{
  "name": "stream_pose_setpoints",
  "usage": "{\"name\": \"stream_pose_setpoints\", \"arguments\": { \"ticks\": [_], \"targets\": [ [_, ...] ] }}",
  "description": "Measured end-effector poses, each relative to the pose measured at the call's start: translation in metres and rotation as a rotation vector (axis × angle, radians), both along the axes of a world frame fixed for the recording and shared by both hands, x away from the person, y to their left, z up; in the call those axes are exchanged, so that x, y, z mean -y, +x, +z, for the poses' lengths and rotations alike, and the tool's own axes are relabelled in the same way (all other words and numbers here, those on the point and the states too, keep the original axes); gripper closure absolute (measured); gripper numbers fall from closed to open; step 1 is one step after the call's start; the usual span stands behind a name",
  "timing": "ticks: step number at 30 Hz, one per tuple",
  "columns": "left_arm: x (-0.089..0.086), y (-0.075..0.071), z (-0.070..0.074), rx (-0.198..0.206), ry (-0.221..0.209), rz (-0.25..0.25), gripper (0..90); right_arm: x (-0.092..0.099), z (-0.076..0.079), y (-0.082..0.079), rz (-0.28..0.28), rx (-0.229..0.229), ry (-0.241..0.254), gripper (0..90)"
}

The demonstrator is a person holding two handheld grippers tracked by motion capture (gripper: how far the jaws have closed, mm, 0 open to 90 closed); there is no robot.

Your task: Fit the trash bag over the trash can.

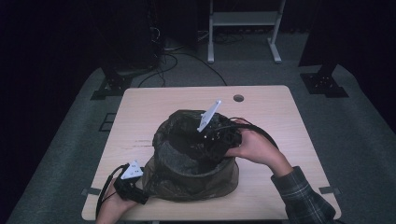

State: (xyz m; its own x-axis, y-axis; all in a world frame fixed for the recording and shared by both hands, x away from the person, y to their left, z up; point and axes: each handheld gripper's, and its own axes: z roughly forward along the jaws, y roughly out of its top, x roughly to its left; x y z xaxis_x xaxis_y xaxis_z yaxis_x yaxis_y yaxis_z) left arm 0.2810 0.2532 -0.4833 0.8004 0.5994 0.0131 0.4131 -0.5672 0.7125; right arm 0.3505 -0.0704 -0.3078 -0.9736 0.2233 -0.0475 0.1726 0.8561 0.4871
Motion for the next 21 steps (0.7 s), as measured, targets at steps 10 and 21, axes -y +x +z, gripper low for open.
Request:
{"name": "stream_pose_setpoints", "arguments": {
  "ticks": [10, 21],
  "targets": [
    [0.000, 0.000, 0.000, 0.000, 0.000, 0.000, 0.0, -0.018, -0.019, 0.000, 0.034, -0.063, -0.167, 11.8],
    [0.000, 0.000, 0.000, 0.000, 0.000, 0.000, 0.0, -0.015, -0.001, 0.001, 0.014, -0.058, -0.081, 9.8]
  ]
}}
